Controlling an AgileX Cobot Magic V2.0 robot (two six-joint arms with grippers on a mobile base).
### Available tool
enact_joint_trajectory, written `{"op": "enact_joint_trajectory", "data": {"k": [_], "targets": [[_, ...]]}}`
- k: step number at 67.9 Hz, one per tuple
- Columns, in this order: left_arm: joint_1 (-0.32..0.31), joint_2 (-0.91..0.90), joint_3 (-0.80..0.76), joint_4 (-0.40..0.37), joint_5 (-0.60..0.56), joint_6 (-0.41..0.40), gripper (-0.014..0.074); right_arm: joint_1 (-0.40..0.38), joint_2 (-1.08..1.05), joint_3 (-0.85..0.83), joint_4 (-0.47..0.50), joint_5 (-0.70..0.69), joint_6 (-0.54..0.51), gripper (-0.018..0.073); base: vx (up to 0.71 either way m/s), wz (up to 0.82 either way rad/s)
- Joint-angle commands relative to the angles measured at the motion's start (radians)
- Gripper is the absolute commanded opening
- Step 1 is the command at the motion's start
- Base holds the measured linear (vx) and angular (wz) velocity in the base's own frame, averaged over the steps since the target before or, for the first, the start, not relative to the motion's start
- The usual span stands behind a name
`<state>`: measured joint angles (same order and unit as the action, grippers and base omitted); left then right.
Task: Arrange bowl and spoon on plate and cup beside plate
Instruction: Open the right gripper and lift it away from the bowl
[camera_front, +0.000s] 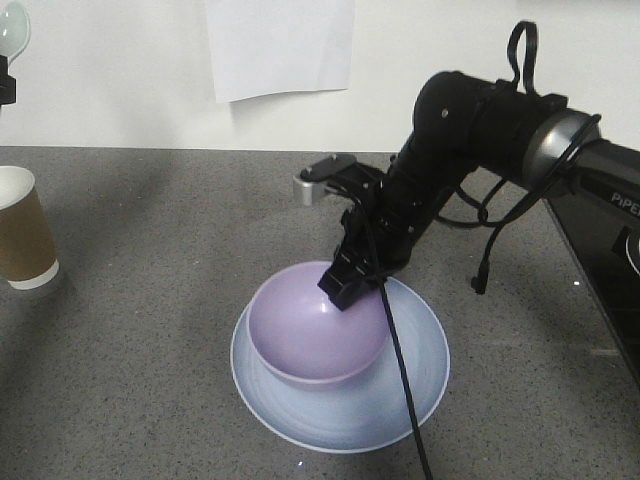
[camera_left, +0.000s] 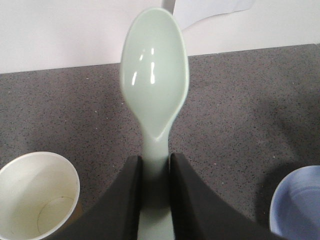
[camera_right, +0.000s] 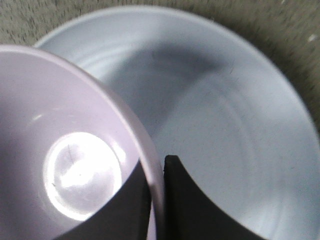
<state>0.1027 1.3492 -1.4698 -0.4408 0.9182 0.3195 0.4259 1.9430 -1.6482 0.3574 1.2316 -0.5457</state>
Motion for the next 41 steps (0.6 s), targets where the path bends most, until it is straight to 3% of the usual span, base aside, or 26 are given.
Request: {"op": "enact_joint_trajectory", "data": {"k": [1,21,41], "targets": [[0.001,-0.029,-0.023,-0.034,-0.05,0.0,-0.0006,-0.004,-0.043,0.002,0.02,0.058,-0.011,0.0004,0.0,0.0],[0.001,-0.029,-0.023,-0.034,-0.05,0.0,-0.0006,-0.004,-0.041,0.006,0.016,0.058,-0.029,0.0017,0.0,0.0],[0.001,-0.029,-0.023,-0.034,-0.05,0.0,-0.0006,-0.004,-0.041,0.006,0.012,0.057,-0.045,0.0154,0.0,0.0]]}}
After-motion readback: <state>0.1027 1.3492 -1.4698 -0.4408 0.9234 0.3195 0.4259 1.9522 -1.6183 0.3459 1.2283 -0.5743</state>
